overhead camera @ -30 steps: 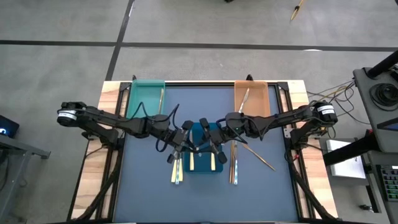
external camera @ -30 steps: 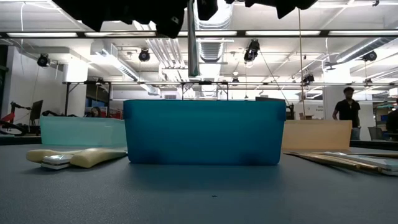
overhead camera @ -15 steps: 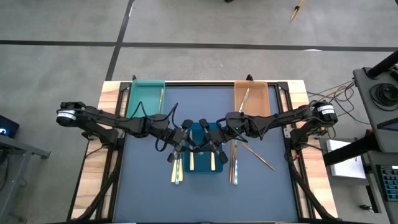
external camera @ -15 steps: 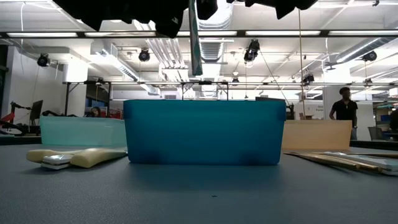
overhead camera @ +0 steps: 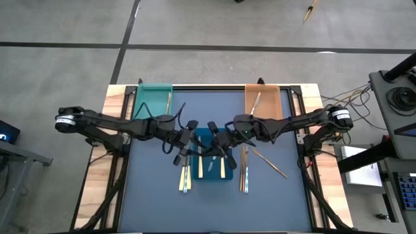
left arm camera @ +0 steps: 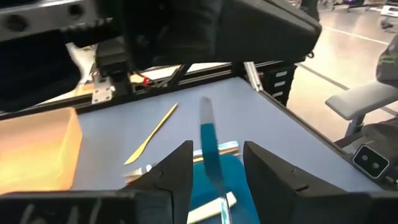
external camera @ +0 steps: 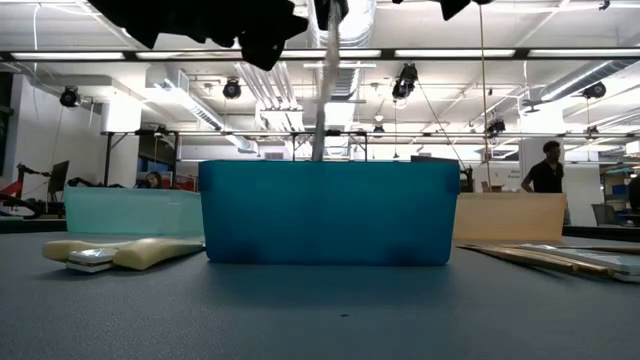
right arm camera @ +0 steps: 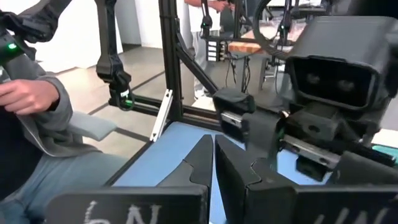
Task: Sort silverware by color (type)
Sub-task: Put the left blue and white knife into the orange bin
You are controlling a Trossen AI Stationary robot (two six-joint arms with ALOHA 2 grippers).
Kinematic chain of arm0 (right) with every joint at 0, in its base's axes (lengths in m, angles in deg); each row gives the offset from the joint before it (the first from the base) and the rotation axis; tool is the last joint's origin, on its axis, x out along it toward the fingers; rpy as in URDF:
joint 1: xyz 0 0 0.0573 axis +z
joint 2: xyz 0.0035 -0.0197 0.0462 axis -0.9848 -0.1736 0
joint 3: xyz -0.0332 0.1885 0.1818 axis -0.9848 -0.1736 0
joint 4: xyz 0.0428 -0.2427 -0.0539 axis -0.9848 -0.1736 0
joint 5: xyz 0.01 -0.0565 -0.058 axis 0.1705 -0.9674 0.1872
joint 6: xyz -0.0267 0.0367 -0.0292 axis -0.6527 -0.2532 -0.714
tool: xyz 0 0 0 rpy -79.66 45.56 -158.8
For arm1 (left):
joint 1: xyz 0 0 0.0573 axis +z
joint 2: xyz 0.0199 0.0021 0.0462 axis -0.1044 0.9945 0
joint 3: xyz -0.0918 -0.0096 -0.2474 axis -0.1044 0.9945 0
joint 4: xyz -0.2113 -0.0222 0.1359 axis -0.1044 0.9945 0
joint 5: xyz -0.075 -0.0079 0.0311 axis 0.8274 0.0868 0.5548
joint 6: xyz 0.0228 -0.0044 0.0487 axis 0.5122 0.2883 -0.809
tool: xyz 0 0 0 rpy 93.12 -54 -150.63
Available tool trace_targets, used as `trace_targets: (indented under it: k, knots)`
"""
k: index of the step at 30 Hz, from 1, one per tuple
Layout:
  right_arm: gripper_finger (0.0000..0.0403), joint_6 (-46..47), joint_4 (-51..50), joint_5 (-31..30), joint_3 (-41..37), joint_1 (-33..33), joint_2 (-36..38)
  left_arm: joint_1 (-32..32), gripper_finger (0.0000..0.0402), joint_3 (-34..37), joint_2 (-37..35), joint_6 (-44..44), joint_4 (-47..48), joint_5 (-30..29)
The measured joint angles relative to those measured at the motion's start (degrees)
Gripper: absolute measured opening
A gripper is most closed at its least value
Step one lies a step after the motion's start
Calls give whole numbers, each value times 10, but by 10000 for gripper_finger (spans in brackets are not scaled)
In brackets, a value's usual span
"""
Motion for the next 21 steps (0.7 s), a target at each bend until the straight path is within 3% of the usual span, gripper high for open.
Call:
trace_targets:
  k: [7,9,14,21]
  knots:
    - [8,11,-18,-9,1,0,0,3,125,0,-28,-9,34,0]
    - [8,20,-45,-38,1,0,1,3,125,0,-29,-1,44,-4]
    - [8,41,-149,-151,0,0,25,3,125,0,-16,49,73,-80]
    - [8,100,-293,-267,0,0,72,-7,125,0,38,92,64,-106]
